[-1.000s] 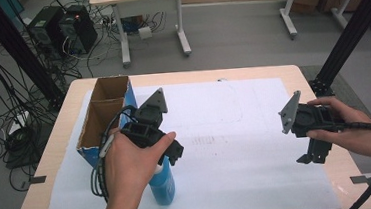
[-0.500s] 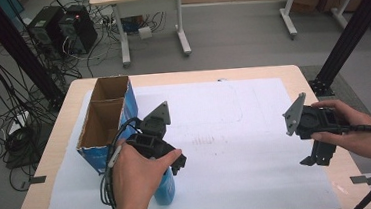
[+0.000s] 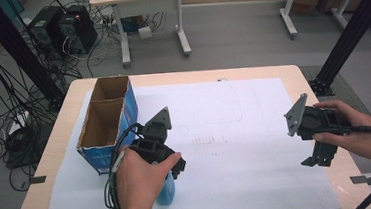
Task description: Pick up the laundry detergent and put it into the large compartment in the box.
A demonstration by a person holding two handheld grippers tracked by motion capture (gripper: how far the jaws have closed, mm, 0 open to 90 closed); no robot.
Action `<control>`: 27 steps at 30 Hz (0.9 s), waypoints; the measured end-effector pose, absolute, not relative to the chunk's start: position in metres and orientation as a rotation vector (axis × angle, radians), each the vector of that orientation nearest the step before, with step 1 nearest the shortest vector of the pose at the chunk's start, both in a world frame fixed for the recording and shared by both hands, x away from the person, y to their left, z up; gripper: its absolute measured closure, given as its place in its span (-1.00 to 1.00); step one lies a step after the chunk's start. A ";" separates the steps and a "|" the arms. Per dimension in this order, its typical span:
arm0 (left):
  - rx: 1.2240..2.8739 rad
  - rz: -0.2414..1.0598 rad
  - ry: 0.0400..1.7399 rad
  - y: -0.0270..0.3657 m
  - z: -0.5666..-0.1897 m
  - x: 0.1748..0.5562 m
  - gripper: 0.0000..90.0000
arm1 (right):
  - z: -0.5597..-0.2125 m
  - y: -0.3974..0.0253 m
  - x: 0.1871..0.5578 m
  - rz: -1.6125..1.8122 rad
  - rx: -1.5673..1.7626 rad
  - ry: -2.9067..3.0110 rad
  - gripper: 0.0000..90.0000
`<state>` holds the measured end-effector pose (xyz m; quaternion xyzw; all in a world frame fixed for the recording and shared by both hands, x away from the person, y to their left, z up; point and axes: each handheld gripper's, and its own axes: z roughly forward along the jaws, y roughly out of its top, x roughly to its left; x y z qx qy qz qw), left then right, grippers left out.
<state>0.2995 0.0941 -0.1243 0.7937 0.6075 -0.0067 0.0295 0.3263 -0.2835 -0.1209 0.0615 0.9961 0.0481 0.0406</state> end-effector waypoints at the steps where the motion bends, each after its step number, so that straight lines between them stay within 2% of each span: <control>1: 2.455 -0.016 1.865 0.094 -0.125 0.299 -0.63 | -0.121 -0.284 0.326 0.149 0.189 3.051 -0.92; 13: 2.458 -0.015 1.858 0.094 -0.129 0.300 -0.42 | -0.115 -0.285 0.325 0.146 0.208 3.034 -0.92; 19: 2.458 0.028 1.851 0.094 -0.127 0.295 -0.25 | -0.114 -0.282 0.324 0.143 0.206 3.035 -0.92; 27: 2.470 0.034 1.840 0.093 -0.127 0.294 -0.23 | -0.113 -0.280 0.323 0.140 0.201 3.035 -0.92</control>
